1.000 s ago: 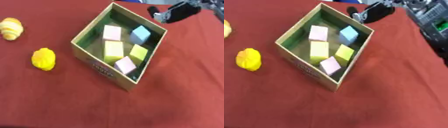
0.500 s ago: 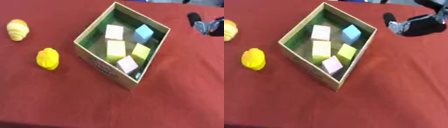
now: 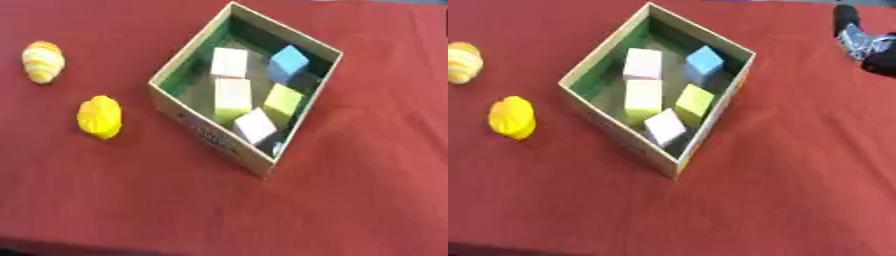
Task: Pick up objects on the table and place them in the box.
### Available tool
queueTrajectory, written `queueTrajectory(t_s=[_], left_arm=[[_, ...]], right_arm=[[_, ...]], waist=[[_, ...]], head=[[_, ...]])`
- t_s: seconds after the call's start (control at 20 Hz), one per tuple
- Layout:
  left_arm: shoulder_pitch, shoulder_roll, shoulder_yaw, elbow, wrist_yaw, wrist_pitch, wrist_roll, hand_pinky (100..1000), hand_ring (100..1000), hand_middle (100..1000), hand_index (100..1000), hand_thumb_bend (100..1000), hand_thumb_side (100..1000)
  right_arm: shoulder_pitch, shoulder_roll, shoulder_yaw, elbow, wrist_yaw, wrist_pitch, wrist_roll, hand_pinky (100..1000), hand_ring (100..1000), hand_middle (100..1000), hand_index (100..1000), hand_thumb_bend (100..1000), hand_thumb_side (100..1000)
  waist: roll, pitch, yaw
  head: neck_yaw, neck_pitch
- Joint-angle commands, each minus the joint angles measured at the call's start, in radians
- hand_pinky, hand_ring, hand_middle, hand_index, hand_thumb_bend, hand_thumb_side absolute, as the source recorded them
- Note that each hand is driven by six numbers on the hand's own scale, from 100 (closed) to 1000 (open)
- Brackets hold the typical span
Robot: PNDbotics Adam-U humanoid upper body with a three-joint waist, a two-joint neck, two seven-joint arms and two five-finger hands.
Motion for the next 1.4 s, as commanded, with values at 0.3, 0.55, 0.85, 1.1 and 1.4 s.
queueTrajectory(t_s=[0.3,0.55,0.85,1.1,1.4], left_arm=[[-0.018,0.143,-0.064,0.016,-0.049,0.018,-0.097,792,654,680,825,411,375],[-0.061,0.244,-0.178,0.121,-0.115,0.040,-0.167,823,745,725,863,464,378],[-0.164,0.225,-0.273,0.267,-0.136,0.069,-0.257,836,769,738,874,496,285],[-0.257,0.184,-0.292,0.397,-0.141,0.045,-0.337,834,766,735,874,500,100],[-0.365,0.128,-0.303,0.545,-0.195,0.033,-0.428,836,779,750,851,514,100]], right_arm=[[0.033,0.027,-0.075,-0.015,-0.046,-0.039,-0.081,830,838,667,841,100,537],[0.032,0.044,-0.074,-0.015,-0.052,-0.062,-0.125,829,834,663,838,100,543],[0.022,0.053,-0.066,-0.015,-0.053,-0.067,-0.140,827,828,656,833,100,543],[0.024,0.068,-0.070,-0.015,-0.076,-0.078,-0.157,826,822,647,829,100,563],[0.032,0.094,-0.082,-0.015,-0.104,-0.087,-0.170,824,818,641,826,100,564]], waist=[[0.016,-0.017,-0.019],[0.016,-0.017,-0.032],[0.017,-0.016,-0.040],[0.018,-0.014,-0.036],[0.017,-0.011,-0.033]], head=[[0.024,0.004],[0.042,0.002],[0.048,-0.001],[0.048,-0.001],[0.054,-0.008]])
